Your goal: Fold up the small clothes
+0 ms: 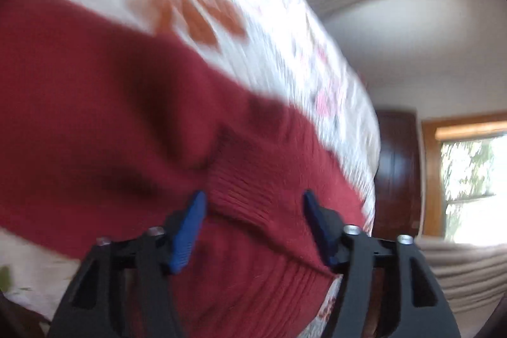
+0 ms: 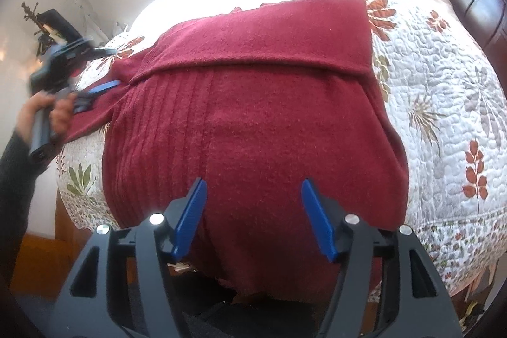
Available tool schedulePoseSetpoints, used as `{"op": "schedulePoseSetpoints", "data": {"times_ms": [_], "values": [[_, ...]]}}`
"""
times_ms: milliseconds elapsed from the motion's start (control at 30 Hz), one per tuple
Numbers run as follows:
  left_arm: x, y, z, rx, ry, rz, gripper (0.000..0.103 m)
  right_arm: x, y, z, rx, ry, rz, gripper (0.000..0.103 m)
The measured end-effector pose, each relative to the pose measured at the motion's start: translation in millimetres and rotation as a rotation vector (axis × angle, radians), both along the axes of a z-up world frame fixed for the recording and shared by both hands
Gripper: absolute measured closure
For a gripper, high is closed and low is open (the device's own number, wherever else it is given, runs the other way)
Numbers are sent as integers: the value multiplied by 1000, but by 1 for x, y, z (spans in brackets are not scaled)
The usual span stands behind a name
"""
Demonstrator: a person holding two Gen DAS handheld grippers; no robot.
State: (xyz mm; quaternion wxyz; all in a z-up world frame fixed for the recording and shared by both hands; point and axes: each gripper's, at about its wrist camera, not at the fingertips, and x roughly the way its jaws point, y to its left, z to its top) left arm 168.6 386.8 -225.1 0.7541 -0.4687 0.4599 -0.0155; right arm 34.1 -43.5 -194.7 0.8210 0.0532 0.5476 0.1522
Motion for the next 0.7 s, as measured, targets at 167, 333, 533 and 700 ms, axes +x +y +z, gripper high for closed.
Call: {"op": "schedulePoseSetpoints", "data": {"times_ms": [167,333,533,700], "values": [[-106,109,17,31,-38,343,14,12,21,4,24,-13,56,40],[-218,211,7,14,-30,669,12,17,60,11,17,-27,161,40],[-241,269,-23,-105,-71,766,12,11,98,20,-3,-50,250,38],[-219,287,-52,-167,-44,800,13,5,99,20,-12,-47,224,38]]}}
